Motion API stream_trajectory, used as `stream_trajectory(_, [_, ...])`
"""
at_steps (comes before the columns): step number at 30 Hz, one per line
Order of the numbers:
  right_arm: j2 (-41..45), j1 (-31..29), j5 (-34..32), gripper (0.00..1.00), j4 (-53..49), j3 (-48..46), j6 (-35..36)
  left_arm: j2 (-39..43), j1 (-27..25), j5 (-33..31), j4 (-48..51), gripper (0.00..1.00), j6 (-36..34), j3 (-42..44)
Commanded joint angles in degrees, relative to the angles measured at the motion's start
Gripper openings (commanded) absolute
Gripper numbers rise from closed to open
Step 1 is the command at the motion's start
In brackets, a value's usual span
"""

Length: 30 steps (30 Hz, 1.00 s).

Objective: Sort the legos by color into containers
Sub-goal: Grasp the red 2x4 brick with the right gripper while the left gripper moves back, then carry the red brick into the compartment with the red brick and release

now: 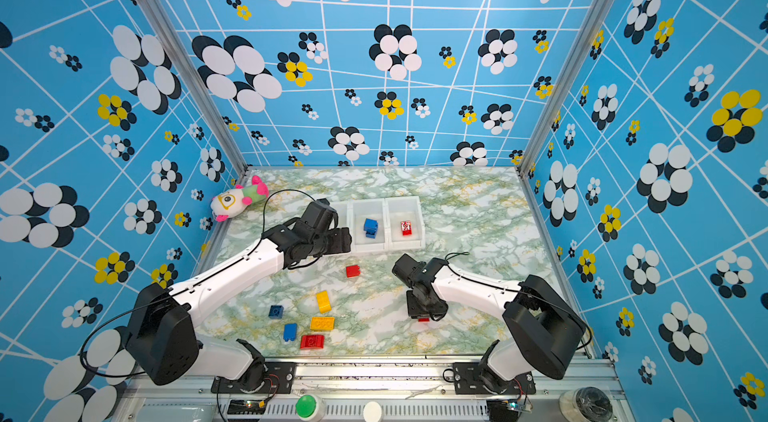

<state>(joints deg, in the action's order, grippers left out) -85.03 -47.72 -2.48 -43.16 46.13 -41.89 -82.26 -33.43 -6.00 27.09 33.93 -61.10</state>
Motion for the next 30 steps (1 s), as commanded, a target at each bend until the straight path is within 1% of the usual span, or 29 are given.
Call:
stream_trajectory(1, [-0.4,-0.4,-0.6,0.36,-0.3,1.2,-0.2,1.7,0.5,0.2,0.1,0.86,0.7,1.5])
stream_trajectory(5, [0.1,-0.4,-0.8,0.25,-0.5,1.5,-0.3,1.7,0.6,0.4,0.0,0.86,0.9,1.8])
stream_trajectory(9, [1.2,-0.4,-2.3,0.2,-1.6,2.6,-0.4,1.9,0.7,0.4,0.1,0.86,0.9,2.1])
stream_trajectory(13, [3.0,0.2,-5.4,0.19,-3.5,5.3,0.3,2.3,0.7,0.3,0.4,0.87,0.9,2.7])
stream_trajectory(20, [2.2,4.3,-5.5,0.19,-5.5,13.8,5.4,3.1,0.9,0.3,0.5,0.87,1.0,4.2])
stream_trajectory(24, [-0.8,7.6,-5.7,0.19,-5.3,20.1,9.8,3.7,1.0,0.3,0.5,0.87,1.3,5.3])
stream_trajectory(30, [-9.3,11.9,-5.2,0.19,-3.4,31.1,16.2,4.2,1.1,0.6,0.3,0.89,1.8,6.3])
